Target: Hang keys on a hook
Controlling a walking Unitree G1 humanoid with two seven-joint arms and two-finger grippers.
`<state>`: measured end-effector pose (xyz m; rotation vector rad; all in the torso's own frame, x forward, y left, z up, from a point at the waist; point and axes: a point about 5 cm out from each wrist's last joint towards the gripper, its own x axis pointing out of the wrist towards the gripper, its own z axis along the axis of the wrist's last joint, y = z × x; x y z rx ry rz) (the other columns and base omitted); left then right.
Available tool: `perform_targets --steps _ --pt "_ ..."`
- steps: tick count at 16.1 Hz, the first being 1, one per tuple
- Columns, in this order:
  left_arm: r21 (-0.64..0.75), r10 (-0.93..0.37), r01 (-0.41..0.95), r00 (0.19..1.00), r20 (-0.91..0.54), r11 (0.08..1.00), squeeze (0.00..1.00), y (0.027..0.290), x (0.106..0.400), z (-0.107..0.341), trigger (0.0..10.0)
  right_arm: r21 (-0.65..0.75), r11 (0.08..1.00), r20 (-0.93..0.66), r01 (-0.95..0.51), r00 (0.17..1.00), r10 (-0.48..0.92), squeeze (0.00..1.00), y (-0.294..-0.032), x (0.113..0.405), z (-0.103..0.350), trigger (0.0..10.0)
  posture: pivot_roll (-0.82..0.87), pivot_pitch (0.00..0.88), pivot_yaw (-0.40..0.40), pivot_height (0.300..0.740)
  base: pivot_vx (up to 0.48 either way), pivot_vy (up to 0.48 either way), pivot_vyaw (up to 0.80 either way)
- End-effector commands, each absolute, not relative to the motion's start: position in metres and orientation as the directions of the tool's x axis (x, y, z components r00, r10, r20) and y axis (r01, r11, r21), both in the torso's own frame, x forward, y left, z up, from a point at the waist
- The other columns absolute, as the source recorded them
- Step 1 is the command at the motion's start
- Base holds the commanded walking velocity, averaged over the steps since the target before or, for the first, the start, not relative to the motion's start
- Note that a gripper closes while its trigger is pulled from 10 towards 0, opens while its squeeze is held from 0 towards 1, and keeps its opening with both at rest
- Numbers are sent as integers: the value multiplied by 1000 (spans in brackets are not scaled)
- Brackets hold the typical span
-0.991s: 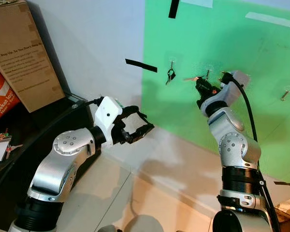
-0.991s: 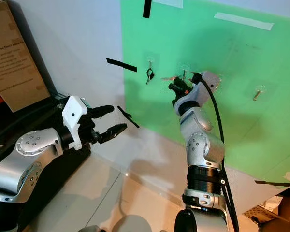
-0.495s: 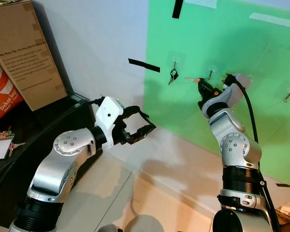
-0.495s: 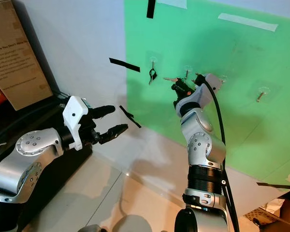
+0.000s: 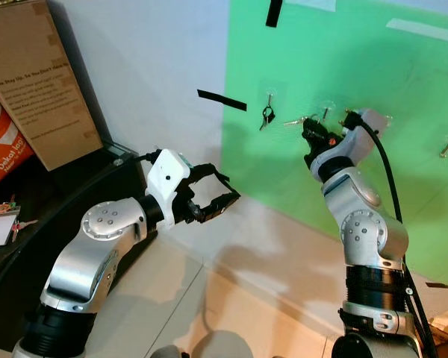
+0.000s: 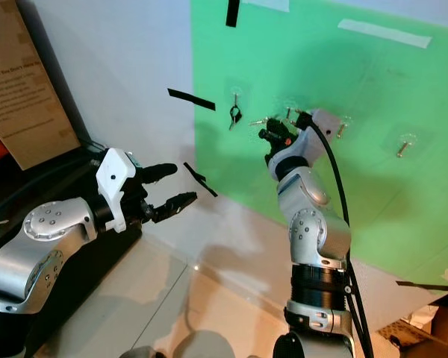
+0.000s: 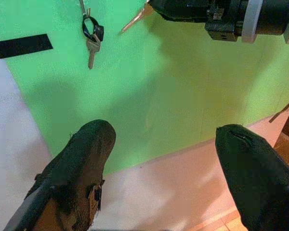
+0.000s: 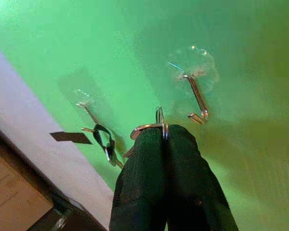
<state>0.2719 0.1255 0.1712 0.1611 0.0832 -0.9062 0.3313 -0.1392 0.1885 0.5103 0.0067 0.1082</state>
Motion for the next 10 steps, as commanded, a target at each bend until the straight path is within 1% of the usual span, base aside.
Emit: perform_targets --steps 1,6,7,10 --pt "112 -795 806 591 -137 581 0 122 269 175 10000 471 876 40 -106 994 99 0 -141 330 194 10000 13 0 -28 740 0 0 0" --pt "111 -801 813 582 -136 572 0 121 269 175 10000 487 871 25 -63 998 59 0 -148 333 194 10000 14 0 -27 740 0 0 0" --pt "108 -806 817 577 -134 567 0 120 268 175 10000 506 862 -2 -17 1000 20 0 -154 337 190 10000 14 0 -27 740 0 0 0" --pt "103 -808 819 574 -133 565 0 120 268 175 10000 559 828 -27 38 999 -27 0 -163 343 186 10000 16 0 -29 740 0 0 0"
